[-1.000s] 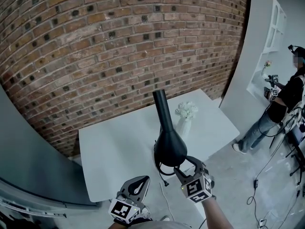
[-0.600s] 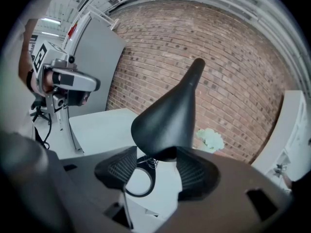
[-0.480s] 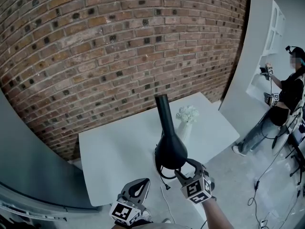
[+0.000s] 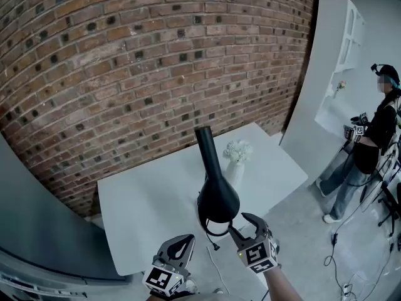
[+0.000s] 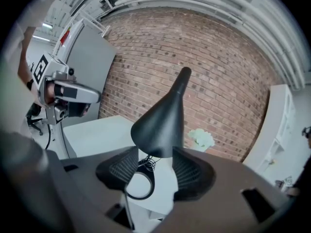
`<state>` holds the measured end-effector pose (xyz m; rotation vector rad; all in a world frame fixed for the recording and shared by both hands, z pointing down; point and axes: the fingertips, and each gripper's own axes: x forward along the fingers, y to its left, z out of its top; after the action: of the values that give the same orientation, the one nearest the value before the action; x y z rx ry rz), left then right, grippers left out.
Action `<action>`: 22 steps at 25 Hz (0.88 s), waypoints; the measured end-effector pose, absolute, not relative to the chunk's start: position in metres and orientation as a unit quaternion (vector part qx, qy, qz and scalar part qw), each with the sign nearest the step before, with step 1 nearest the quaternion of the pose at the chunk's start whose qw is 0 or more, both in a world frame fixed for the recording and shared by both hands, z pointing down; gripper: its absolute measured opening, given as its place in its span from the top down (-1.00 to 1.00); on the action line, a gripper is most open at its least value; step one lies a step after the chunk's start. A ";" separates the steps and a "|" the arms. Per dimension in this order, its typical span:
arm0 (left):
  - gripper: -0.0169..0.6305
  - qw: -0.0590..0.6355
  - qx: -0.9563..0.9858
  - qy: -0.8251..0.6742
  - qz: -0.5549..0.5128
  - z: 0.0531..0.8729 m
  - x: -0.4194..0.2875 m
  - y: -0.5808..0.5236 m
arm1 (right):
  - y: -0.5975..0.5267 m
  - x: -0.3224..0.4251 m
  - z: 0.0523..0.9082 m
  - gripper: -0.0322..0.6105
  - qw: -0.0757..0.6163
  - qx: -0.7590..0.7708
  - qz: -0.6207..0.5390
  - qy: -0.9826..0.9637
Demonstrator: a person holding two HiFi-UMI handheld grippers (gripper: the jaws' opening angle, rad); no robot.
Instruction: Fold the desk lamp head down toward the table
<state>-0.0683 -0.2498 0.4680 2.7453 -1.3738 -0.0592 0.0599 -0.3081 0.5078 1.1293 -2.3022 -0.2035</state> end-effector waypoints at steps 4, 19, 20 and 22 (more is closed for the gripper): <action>0.92 0.031 0.896 -0.442 -0.022 0.465 -0.062 -0.247 | -0.297 0.068 0.494 0.40 0.246 0.446 -0.065 -0.858; 0.92 0.027 0.899 -0.436 -0.015 0.467 -0.050 -0.223 | -0.266 0.070 0.473 0.82 0.198 0.461 -0.067 -0.863; 0.92 0.027 0.899 -0.437 -0.014 0.467 -0.050 -0.222 | -0.264 0.068 0.472 0.82 0.195 0.458 -0.066 -0.865; 0.92 0.028 0.898 -0.438 -0.013 0.467 -0.050 -0.220 | -0.261 0.065 0.471 0.83 0.191 0.452 -0.065 -0.869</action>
<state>-0.0498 -0.2196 0.4668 2.7731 -1.3527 -0.0404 0.0646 -0.2612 0.4705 1.2710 -2.4401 -0.1825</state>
